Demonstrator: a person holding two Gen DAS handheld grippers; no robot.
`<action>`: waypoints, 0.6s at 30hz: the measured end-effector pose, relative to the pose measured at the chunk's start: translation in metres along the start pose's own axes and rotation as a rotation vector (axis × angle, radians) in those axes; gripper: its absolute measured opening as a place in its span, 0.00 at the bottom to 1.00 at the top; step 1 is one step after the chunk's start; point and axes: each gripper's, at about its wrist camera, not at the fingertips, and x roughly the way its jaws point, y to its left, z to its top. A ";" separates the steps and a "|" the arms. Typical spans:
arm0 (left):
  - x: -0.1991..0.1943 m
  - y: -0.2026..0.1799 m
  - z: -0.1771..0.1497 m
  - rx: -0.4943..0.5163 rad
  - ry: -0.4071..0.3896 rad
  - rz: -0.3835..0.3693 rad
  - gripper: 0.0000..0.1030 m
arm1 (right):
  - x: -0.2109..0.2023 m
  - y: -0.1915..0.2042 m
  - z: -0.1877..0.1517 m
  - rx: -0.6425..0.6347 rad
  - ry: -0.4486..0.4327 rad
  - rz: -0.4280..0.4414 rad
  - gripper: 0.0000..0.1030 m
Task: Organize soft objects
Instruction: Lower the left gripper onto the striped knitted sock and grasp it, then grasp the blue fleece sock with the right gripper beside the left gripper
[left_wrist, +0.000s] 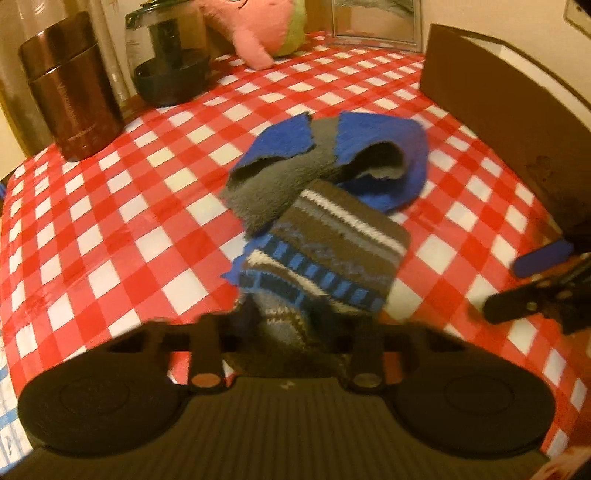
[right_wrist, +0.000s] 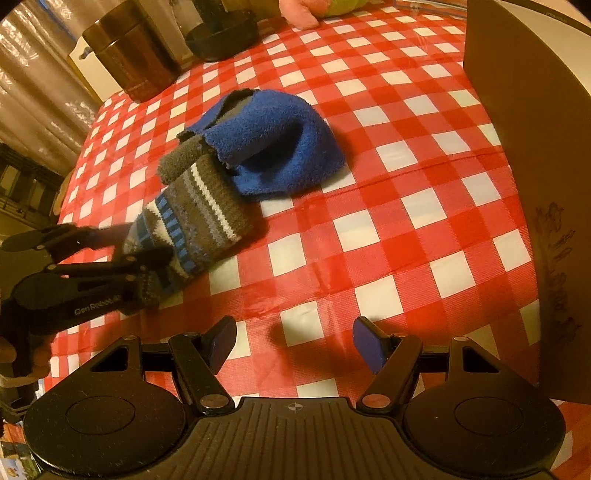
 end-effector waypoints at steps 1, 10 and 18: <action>-0.001 0.000 0.000 -0.003 0.001 -0.009 0.15 | 0.000 0.000 0.000 0.001 -0.001 0.001 0.68; -0.037 0.009 -0.002 -0.071 -0.040 -0.046 0.08 | -0.003 0.006 0.008 -0.034 -0.046 0.007 0.68; -0.057 0.034 0.018 -0.169 -0.086 0.015 0.08 | -0.005 0.018 0.040 -0.113 -0.166 -0.016 0.68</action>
